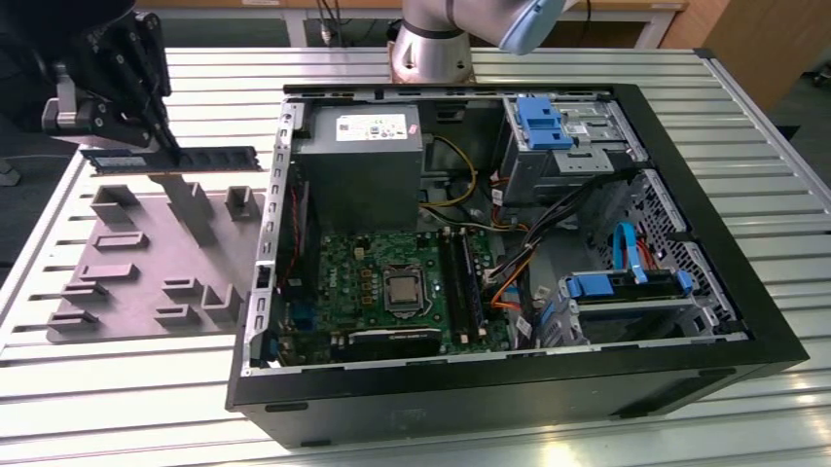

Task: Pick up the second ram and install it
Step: 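Pick up the second ram and move it above second insertion slot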

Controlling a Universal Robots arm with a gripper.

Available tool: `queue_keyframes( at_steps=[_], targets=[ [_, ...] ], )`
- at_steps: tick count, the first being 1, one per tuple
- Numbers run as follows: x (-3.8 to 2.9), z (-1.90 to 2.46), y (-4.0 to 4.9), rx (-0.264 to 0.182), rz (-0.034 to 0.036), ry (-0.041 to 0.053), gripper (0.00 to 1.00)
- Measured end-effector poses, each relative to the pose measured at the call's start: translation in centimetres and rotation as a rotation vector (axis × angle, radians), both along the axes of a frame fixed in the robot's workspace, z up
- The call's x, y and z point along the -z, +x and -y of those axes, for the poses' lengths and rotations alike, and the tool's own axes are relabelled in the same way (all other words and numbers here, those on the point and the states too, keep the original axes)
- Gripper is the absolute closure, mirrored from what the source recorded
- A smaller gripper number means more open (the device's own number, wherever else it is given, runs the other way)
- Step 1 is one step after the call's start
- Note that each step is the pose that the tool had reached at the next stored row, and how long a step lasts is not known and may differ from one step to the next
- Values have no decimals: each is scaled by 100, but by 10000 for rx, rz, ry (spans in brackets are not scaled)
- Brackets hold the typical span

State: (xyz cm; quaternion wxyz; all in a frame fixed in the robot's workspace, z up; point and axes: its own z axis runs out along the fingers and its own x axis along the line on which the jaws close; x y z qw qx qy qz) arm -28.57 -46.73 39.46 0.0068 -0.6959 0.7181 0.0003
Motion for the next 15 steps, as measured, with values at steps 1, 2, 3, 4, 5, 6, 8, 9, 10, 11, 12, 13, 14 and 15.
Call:
queue_keyframes(
  at_steps=[1,2,3,4,5,6,8,9,10,11,12,13,14,15],
  targets=[
    [1,0,15,0,1,1,86],
    [0,0,30,0,0,1,86],
    [0,0,44,0,1,0,86],
    [1,0,58,0,1,1,86],
    [0,0,70,0,1,1,86],
    [0,0,83,0,0,0,86],
    [1,0,110,0,1,1,86],
    [0,0,123,0,0,0,86],
    [0,0,137,0,0,0,86],
    [0,0,150,0,1,1,86],
    [0,0,163,0,1,0,86],
    [0,0,176,-1,0,0,86],
    [0,0,189,0,0,0,86],
    [0,0,201,0,0,0,86]
  ],
)
